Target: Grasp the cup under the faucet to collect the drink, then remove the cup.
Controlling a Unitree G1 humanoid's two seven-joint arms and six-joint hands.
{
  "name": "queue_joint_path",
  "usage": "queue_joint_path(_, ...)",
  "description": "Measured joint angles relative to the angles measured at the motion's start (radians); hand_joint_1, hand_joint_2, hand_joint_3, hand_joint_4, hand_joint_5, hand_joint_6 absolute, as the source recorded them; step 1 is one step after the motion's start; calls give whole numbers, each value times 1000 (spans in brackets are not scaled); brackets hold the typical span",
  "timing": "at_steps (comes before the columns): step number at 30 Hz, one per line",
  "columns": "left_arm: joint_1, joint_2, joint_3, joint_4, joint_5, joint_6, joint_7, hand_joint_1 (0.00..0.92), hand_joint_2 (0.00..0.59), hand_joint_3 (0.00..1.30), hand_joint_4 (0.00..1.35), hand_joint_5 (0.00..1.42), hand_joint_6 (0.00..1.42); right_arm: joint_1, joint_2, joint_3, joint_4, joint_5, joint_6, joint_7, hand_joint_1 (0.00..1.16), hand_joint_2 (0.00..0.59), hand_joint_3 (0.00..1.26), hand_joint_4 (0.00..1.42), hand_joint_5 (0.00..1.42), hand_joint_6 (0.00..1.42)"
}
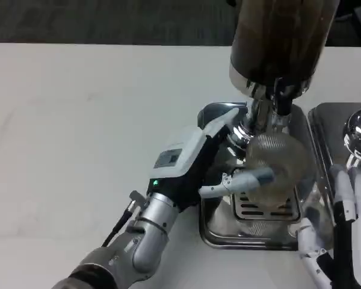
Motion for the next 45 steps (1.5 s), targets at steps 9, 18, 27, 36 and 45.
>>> queue_joint_path(9,62,51,71,-81,-55,-87,57,0,0,129,119,397,340,-13,-27,-39,3,35,-14,13,0,504,49,0,0,82)
queue_joint_path(18,151,110,168,-262,-185,-187,-105,0,0,53,25,283,231,-66,-50,-63,32,80,-50,53,7,455,0,0,0,66)
queue_joint_path(27,242,177,239,-501,-555,-258,-607,0,32,25,0,110,33,-108,-71,-72,66,151,-95,95,189,347,0,0,0,17)
queue_joint_path(36,270,195,279,-766,-890,-116,-1016,0,50,0,0,95,57,-125,-73,-72,76,153,-109,101,226,338,0,0,0,17)
queue_joint_path(45,225,144,300,-810,-950,13,-1236,0,52,0,0,111,67,-119,-52,-71,93,160,-124,83,233,338,0,0,0,18)
